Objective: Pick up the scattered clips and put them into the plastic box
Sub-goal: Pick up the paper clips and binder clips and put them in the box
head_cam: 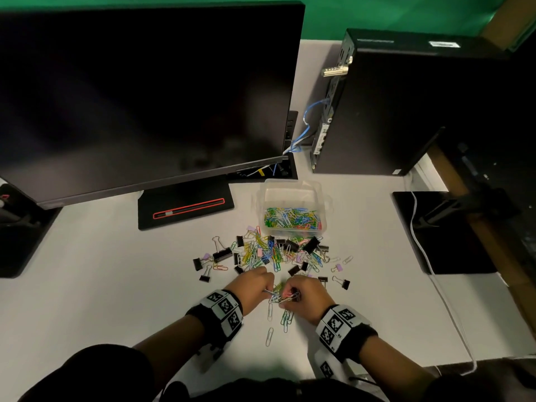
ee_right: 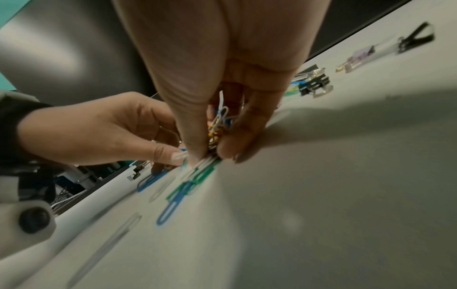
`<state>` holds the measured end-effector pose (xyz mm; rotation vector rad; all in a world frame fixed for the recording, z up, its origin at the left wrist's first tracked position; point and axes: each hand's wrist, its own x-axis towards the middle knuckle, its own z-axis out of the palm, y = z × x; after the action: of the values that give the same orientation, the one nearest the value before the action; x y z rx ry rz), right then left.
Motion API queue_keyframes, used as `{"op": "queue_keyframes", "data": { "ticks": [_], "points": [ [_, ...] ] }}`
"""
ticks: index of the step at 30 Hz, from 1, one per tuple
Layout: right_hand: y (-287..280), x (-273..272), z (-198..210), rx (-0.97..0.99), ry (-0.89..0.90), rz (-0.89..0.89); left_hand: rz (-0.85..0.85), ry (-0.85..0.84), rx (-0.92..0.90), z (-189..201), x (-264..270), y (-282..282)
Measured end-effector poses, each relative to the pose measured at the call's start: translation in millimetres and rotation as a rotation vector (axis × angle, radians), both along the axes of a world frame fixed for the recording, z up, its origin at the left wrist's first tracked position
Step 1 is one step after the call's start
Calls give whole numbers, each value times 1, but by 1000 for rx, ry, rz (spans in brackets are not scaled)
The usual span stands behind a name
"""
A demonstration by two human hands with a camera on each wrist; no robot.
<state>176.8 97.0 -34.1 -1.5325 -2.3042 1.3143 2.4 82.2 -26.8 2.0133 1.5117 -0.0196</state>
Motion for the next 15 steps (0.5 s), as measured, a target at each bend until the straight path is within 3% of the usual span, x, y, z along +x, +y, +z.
{"op": "queue_keyframes", "data": {
  "ticks": [7,15],
  "points": [
    [11,7,5,-64,82,-69,-21,-13,57,-2,6,3],
    [56,14,34,-76,144,-166,26,-84,-27,7,5,20]
  ]
}}
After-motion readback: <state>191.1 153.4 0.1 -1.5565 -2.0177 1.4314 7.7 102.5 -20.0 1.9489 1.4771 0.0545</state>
